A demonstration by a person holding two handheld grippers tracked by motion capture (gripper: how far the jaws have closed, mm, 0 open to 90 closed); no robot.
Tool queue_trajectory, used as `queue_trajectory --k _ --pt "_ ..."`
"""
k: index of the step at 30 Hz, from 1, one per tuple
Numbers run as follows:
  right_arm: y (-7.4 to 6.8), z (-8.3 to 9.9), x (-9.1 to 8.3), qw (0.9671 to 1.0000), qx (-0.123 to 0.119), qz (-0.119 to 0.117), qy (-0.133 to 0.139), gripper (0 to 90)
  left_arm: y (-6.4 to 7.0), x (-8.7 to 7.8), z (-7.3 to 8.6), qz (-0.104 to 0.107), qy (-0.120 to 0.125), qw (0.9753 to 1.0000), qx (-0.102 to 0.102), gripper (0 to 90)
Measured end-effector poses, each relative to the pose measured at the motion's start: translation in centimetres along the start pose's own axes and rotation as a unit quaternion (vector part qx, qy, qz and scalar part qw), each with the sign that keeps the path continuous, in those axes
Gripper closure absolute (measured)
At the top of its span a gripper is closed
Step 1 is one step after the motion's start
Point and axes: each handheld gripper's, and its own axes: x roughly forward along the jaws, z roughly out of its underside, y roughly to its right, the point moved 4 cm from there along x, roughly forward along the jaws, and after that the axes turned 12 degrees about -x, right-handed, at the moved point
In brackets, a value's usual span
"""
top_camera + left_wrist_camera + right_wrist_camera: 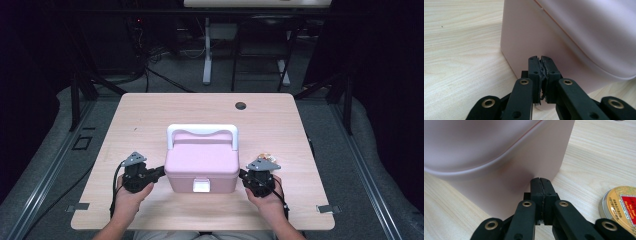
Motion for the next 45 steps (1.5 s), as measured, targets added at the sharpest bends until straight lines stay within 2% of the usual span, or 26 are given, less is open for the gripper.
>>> queue_trajectory --k 5,10,17,20,22,26,33,38,42,45 --pt "0.3 0.0 0.0 0.9999 0.003 -0.012 0.002 88.9 -0.4 -0.1 0.0 0.0 -0.01 0.9999 0.008 78.6" --pt "0.7 0.1 -0.2 0.9996 0.011 -0.024 0.003 82.1 -0.6 -0.3 -0.1 -0.002 -0.01 0.9998 0.016 71.8" --pt "1.0 0.1 -0.5 0.9998 0.005 -0.019 0.004 71.9 -0.8 -0.5 -0.1 -0.012 -0.011 0.9993 0.032 62.7" --pt "1.2 0.1 -0.6 0.9997 0.01 -0.02 0.005 68.1 -0.9 -0.7 -0.2 -0.005 -0.014 0.9992 0.037 59.4" --pt "1.3 0.1 -0.7 0.9997 0.009 -0.02 0.008 65.0 -1.0 -0.9 -0.2 -0.009 -0.013 0.9991 0.04 57.6" --pt "1.4 0.1 -0.9 0.9998 0.007 -0.019 0.008 60.7 -1.4 -1.2 -0.5 -0.009 -0.009 0.9993 0.036 53.8" --pt "1.5 0.1 -1.2 0.9997 0.002 -0.022 0.004 55.5 -1.5 -1.4 -0.8 -0.005 -0.011 0.9994 0.031 52.5" --pt "1.6 -0.3 -1.6 0.9996 0.002 -0.029 0.008 55.0 -1.3 -1.8 -1.2 -0.006 -0.019 0.999 0.039 53.0" --pt "1.9 -0.9 -2.3 0.9995 -0.002 -0.03 0.012 52.5 -1.2 -2.3 -1.9 0.0 -0.016 0.9991 0.038 54.1" --pt "2.3 -1.4 -2.7 0.9991 0.001 -0.041 0.012 52.1 -1.0 -2.7 -2.6 0.008 -0.014 0.9992 0.035 54.1"
